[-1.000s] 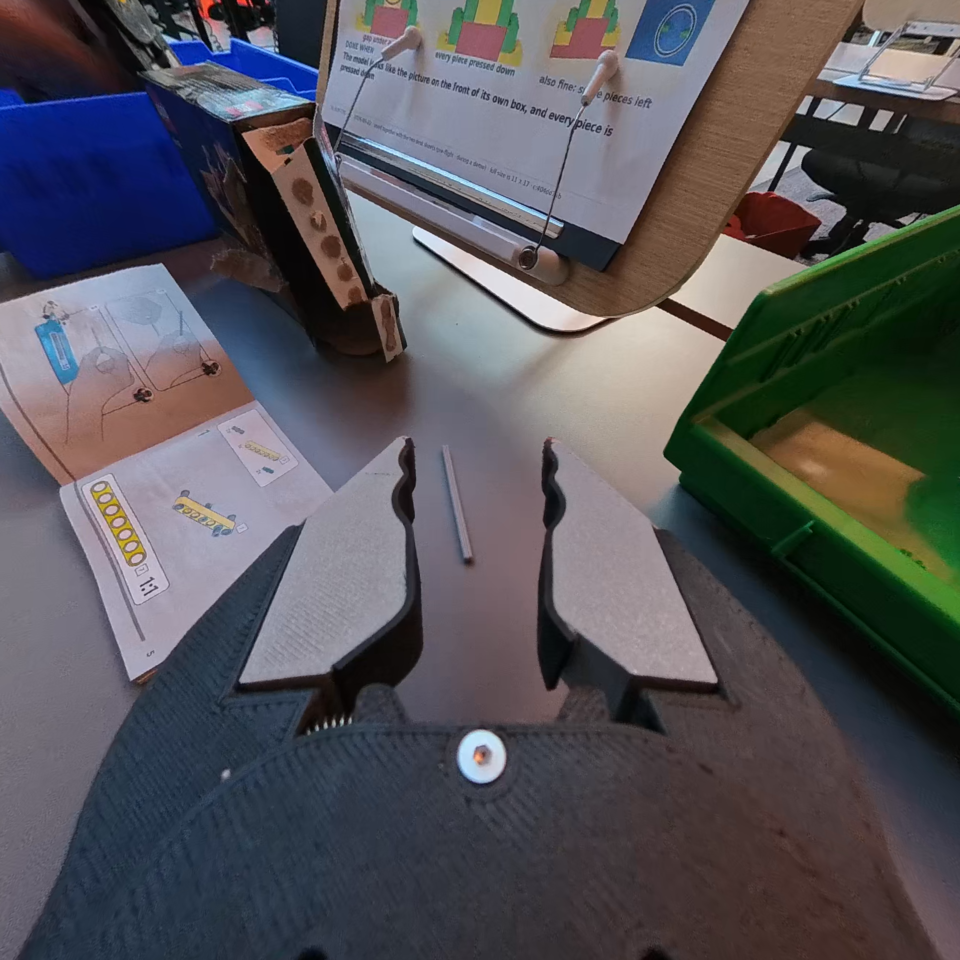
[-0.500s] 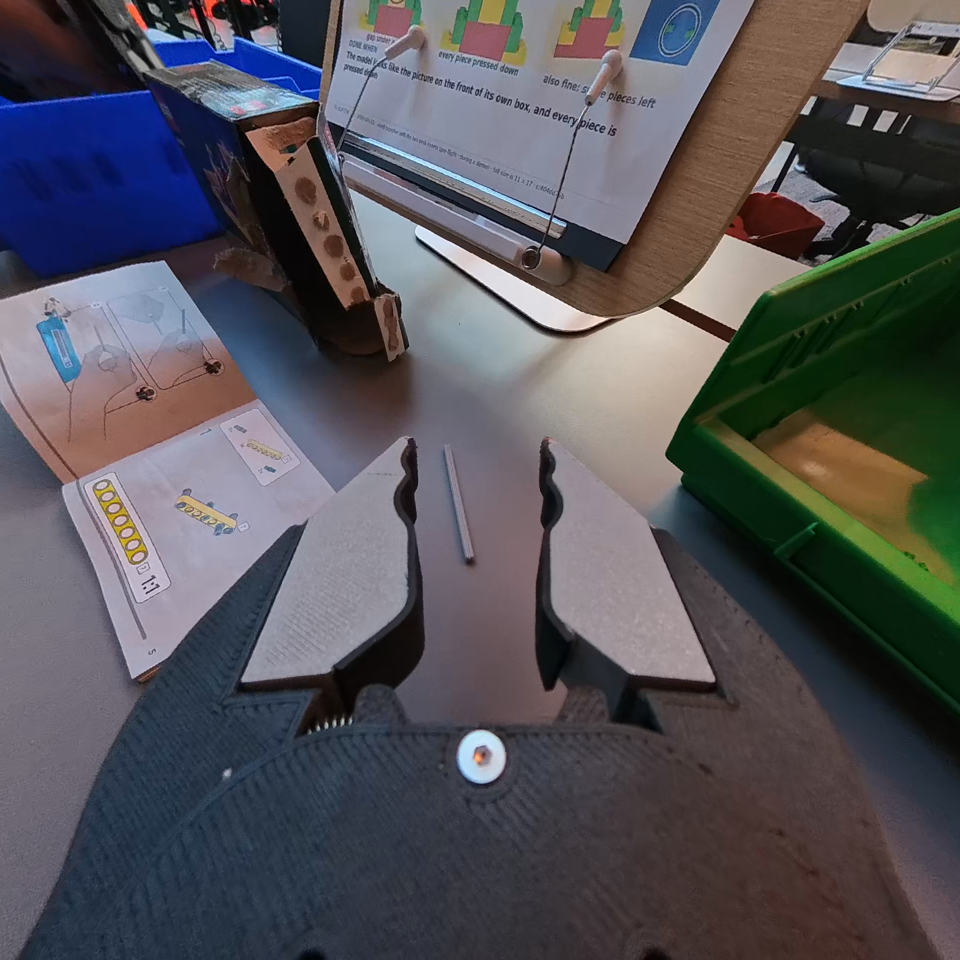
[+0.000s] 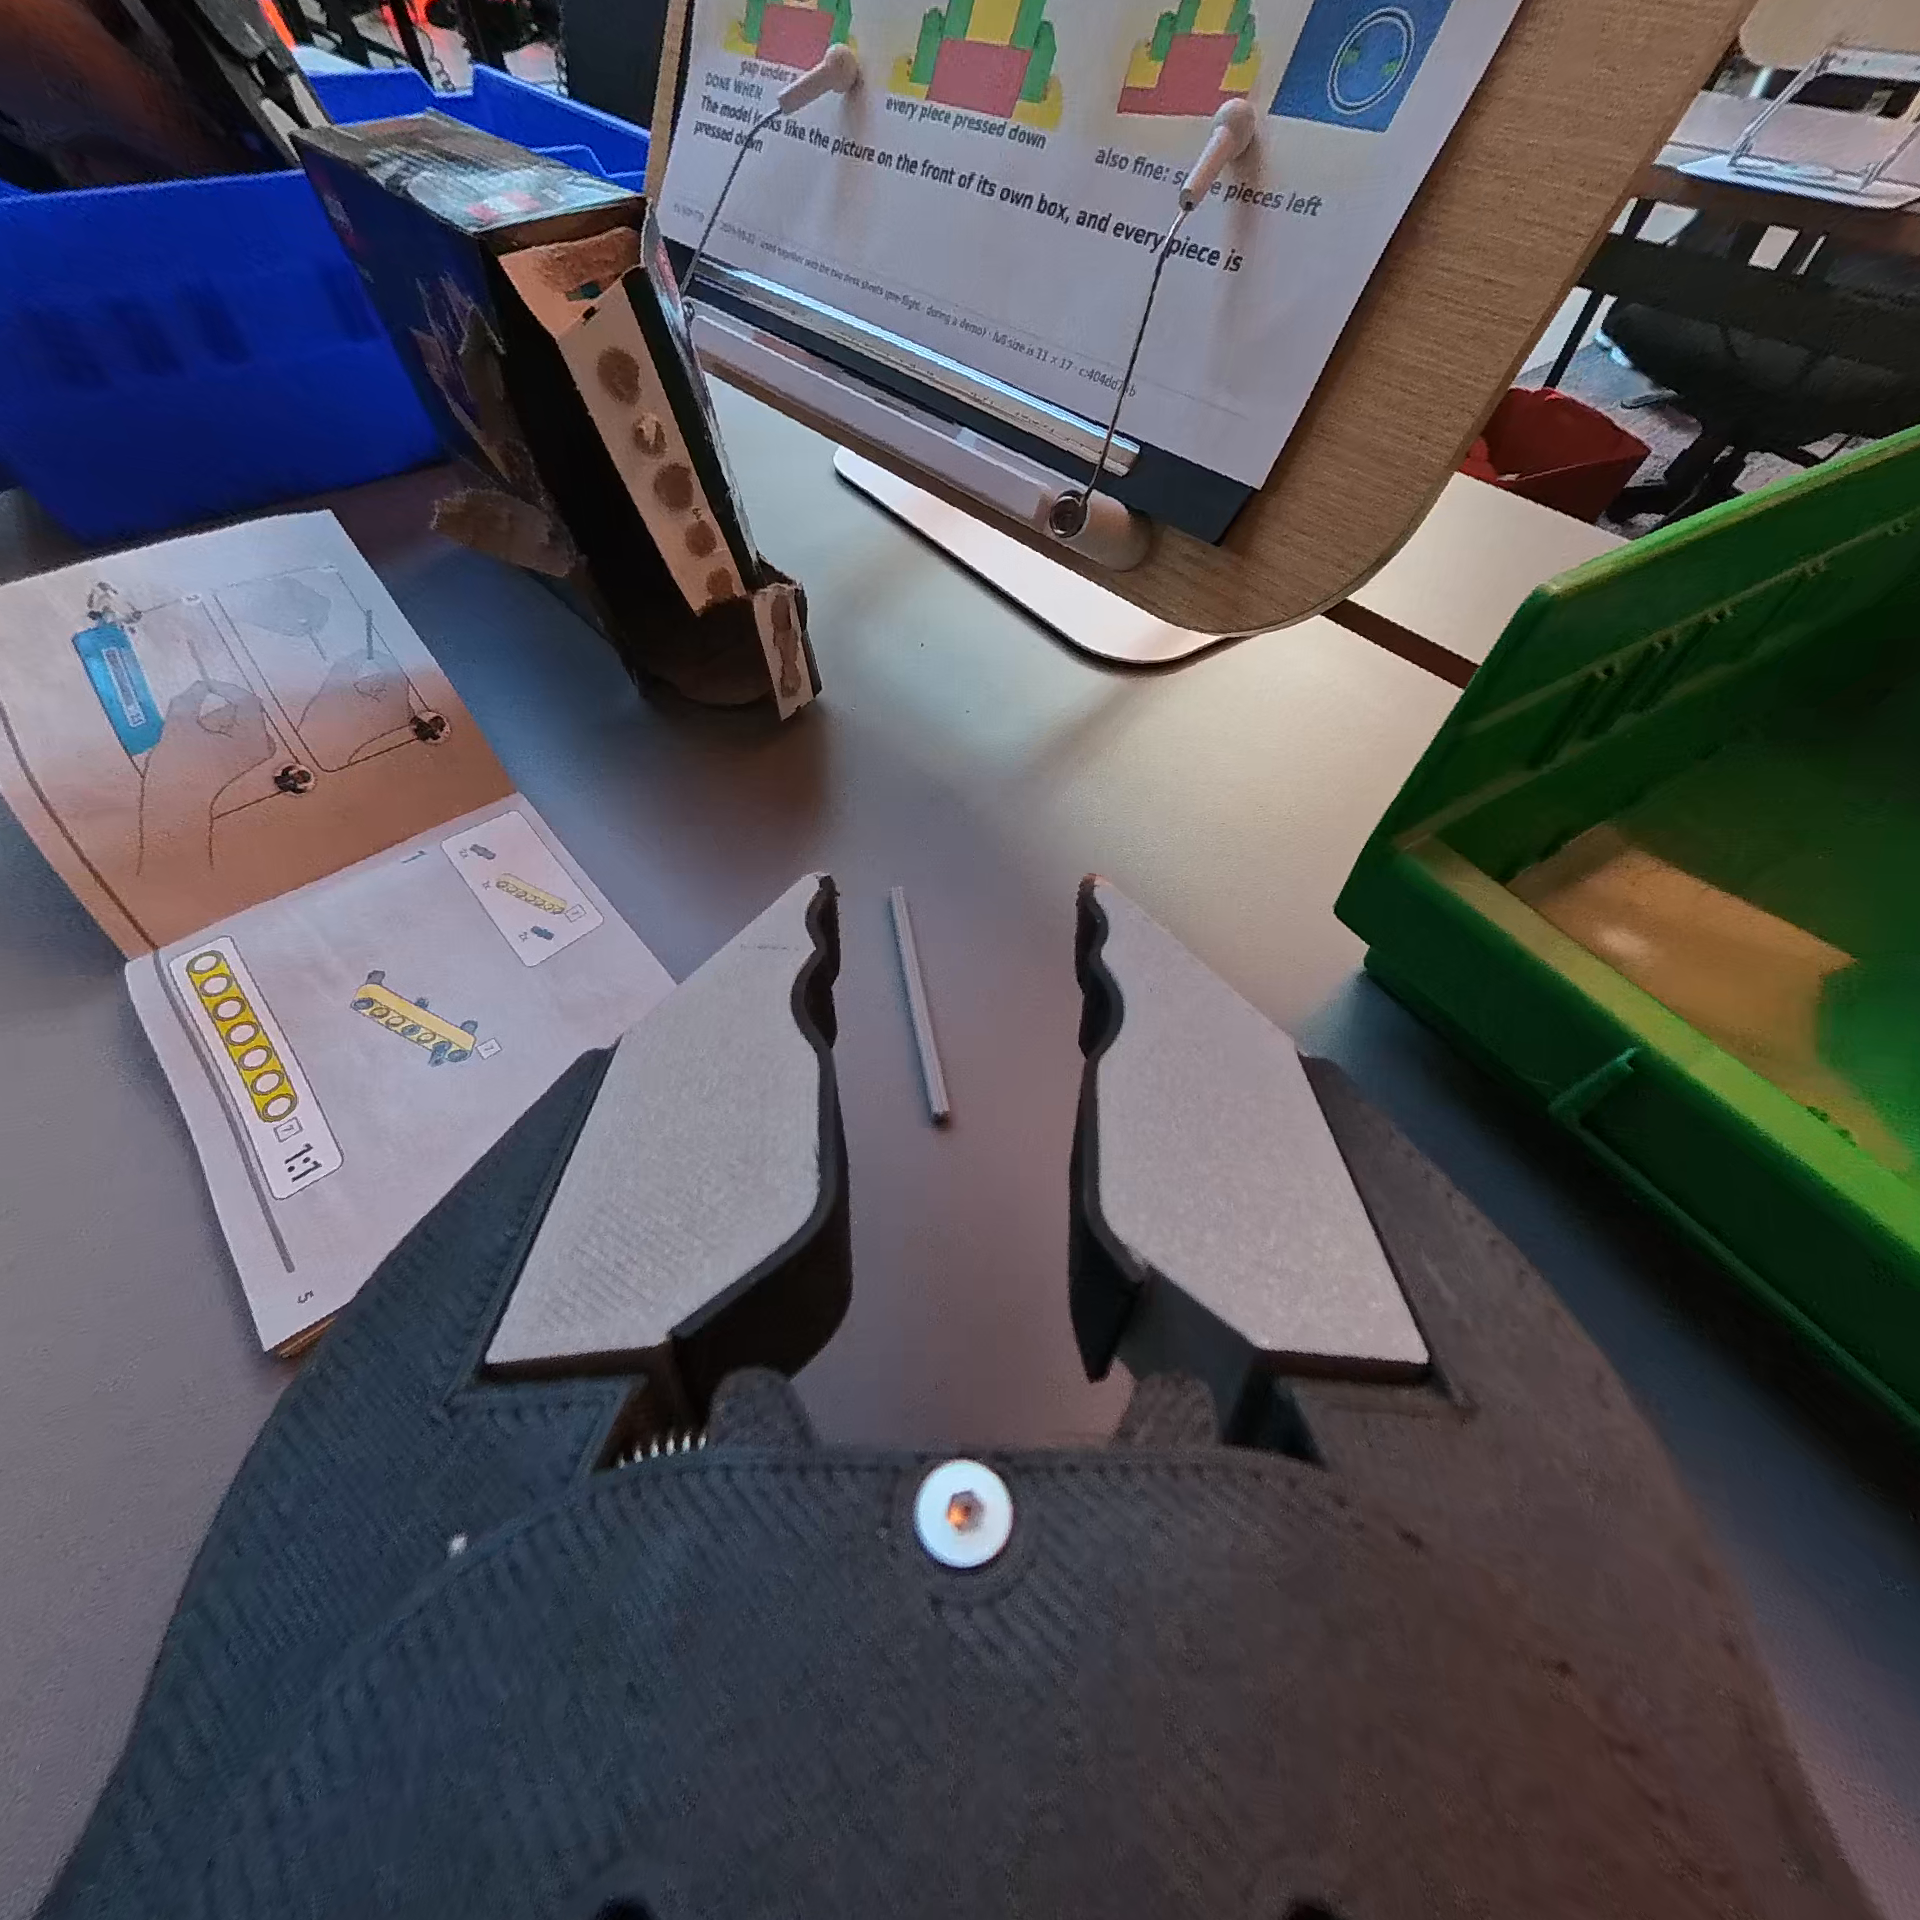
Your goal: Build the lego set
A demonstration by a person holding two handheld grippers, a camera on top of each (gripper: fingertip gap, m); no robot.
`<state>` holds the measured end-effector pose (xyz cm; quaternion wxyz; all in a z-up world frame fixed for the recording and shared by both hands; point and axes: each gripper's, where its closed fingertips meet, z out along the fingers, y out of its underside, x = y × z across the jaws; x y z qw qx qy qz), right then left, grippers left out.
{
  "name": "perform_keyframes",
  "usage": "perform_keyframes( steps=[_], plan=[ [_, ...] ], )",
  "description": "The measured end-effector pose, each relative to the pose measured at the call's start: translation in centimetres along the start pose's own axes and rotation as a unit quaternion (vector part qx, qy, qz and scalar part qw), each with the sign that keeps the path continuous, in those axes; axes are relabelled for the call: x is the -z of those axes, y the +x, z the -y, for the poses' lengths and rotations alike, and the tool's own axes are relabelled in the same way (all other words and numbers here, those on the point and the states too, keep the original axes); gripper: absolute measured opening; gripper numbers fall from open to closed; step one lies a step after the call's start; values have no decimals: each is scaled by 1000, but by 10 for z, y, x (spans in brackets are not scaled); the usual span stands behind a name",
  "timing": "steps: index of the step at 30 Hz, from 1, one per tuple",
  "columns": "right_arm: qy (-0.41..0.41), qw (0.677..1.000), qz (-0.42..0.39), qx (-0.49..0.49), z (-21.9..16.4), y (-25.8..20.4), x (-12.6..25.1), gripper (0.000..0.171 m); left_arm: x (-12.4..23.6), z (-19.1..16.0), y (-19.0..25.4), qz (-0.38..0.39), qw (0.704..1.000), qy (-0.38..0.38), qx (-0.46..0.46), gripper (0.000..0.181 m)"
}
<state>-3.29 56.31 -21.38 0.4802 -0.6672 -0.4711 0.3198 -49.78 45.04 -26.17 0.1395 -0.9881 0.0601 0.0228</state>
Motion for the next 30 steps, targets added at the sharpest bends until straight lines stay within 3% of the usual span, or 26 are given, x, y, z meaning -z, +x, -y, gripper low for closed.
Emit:
perform_keyframes(
  steps=[18, 26, 30],
  plan=[
    [0, 1000, 17, 13, 0, -7, 0, 40, -1, 0, -1, 8, 1000, -5, -1, 9],
    [5, 999, 48, 26, 8, -40, -7, 13, -1, 1, -1, 11, 1000, -4, -2, 9],
    [-15, 996, 81, 42, 8, -69, -20, 8, -1, 1, -1, 13, 1000, -4, -2, 9]
  ],
)
